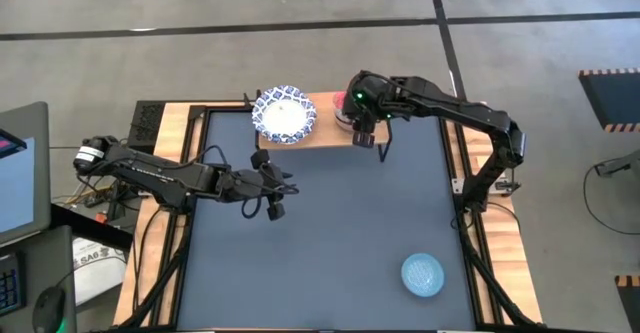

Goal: Place and stack bowls onto a shelf
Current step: Stack the red patterned bowl on top of the blue patterned bowl on the shelf, then stack the light blue patterned bowl on top of the red patterned bowl on the shelf

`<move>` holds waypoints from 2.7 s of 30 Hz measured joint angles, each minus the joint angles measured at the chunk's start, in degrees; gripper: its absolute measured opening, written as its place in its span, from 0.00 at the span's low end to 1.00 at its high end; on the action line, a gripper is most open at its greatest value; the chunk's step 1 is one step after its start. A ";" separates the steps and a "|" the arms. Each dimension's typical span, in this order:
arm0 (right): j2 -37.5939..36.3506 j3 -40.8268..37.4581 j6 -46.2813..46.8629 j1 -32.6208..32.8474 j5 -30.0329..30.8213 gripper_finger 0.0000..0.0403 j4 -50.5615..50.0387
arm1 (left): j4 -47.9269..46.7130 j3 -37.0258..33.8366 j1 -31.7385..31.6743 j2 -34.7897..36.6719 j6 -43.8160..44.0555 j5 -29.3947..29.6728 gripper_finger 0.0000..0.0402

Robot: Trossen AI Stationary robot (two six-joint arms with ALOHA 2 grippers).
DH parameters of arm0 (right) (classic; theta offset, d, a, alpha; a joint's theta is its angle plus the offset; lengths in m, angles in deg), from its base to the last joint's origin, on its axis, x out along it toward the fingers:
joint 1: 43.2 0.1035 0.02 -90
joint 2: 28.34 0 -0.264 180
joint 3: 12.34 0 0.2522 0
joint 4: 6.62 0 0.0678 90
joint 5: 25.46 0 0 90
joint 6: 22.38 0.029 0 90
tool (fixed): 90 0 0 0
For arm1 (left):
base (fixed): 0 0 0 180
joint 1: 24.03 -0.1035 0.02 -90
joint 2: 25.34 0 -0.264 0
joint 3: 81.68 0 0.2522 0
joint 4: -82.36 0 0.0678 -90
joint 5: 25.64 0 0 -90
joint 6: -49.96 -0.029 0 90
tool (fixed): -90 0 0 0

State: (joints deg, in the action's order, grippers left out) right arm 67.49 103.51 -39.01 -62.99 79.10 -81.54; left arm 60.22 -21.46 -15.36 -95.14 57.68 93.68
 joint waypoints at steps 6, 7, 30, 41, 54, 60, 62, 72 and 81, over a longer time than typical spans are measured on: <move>0.00 -0.04 0.21 2.43 3.02 0.52 -1.64 | 0.00 0.00 0.00 0.00 0.00 0.00 0.29; 0.00 -0.09 0.20 2.98 3.02 0.51 -1.68 | 0.00 -0.01 0.00 0.00 0.00 0.00 0.29; -15.05 -17.96 38.06 26.14 5.53 0.48 -11.95 | -4.24 -0.02 0.85 0.04 3.16 0.02 0.29; -19.88 -40.00 65.11 48.94 -5.89 0.48 -8.10 | -3.73 -0.02 1.95 0.04 6.05 -3.41 0.29; -19.63 -50.41 77.38 63.71 -9.28 0.47 9.15 | -3.68 -0.02 3.46 0.04 8.44 -3.16 0.29; -19.63 -54.89 77.88 64.75 -9.81 0.40 15.70 | -3.72 -0.02 3.48 0.04 8.04 -3.17 0.29; -19.63 -56.00 78.08 64.67 -9.97 0.37 16.77 | -3.74 -0.02 3.48 0.04 8.02 -3.17 0.29; -19.63 -57.99 76.10 61.78 -10.34 0.19 17.61 | -3.76 -0.02 3.48 0.04 8.00 -3.10 0.29; -19.67 -56.62 68.82 57.55 -11.82 0.06 19.37 | -3.76 -0.02 3.48 0.04 8.28 -3.06 0.29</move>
State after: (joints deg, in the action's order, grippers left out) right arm 47.82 46.89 29.81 -5.45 67.29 -62.18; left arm 56.46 -21.48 -11.88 -95.09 65.97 90.62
